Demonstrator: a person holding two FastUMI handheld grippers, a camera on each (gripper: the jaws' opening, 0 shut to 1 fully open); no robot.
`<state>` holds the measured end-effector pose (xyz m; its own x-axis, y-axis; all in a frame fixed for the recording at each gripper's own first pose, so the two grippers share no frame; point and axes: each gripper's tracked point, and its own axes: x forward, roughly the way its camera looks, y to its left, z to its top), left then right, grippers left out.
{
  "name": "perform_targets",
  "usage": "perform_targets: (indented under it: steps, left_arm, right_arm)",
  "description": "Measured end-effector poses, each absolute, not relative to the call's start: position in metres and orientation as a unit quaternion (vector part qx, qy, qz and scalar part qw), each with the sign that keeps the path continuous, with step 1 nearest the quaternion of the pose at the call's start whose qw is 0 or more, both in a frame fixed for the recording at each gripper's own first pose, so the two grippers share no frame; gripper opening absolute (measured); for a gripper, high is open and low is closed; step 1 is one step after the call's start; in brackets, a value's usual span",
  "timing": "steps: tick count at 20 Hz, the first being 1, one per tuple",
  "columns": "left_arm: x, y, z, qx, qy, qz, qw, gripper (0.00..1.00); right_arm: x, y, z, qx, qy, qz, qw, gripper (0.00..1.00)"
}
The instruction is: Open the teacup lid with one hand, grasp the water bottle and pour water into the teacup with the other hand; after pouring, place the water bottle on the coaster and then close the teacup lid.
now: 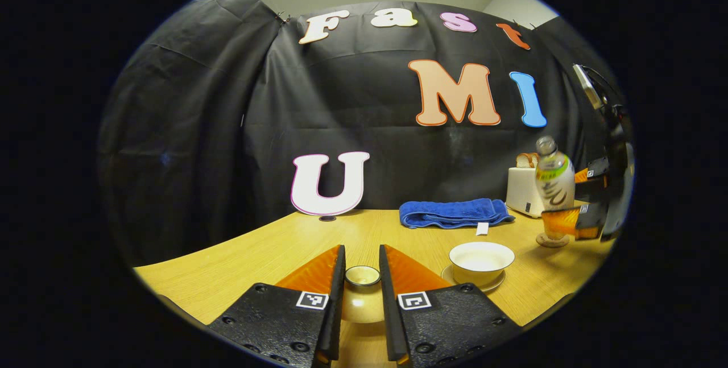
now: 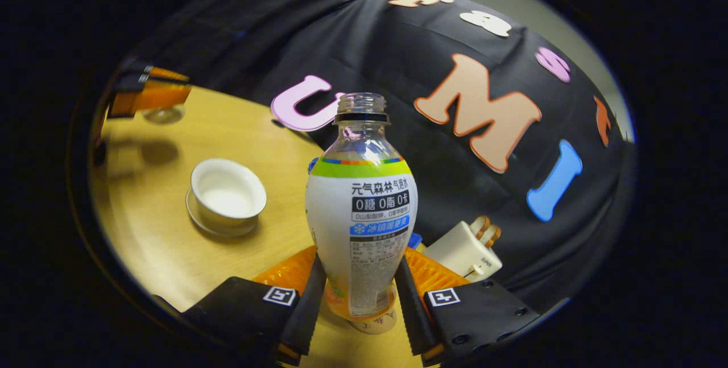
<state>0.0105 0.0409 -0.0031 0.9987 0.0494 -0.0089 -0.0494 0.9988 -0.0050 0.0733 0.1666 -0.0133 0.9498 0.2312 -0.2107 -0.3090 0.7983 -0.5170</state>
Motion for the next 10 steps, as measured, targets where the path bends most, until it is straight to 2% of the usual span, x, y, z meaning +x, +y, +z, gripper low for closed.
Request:
perform_targets:
  steps: [2,4,7,10]
  left_arm:
    - [0.01,0.041,-0.003,-0.003,0.004,0.025,1.0,0.3]
    - [0.01,0.041,-0.003,-0.003,0.004,0.025,1.0,0.3]
    - [0.01,0.041,-0.003,-0.003,0.004,0.025,1.0,0.3]
    - [0.01,0.041,-0.003,-0.003,0.004,0.025,1.0,0.3]
  right_arm:
    - [0.074,0.167,-0.014,-0.203,0.073,0.13,0.968,0.69]
    - [0.079,0.167,-0.017,-0.136,0.078,0.119,0.98,0.66]
    - [0.076,0.167,-0.025,-0.061,0.087,0.108,0.989,0.7]
    - [0.076,0.166,-0.025,-0.03,0.091,0.102,0.99,0.69]
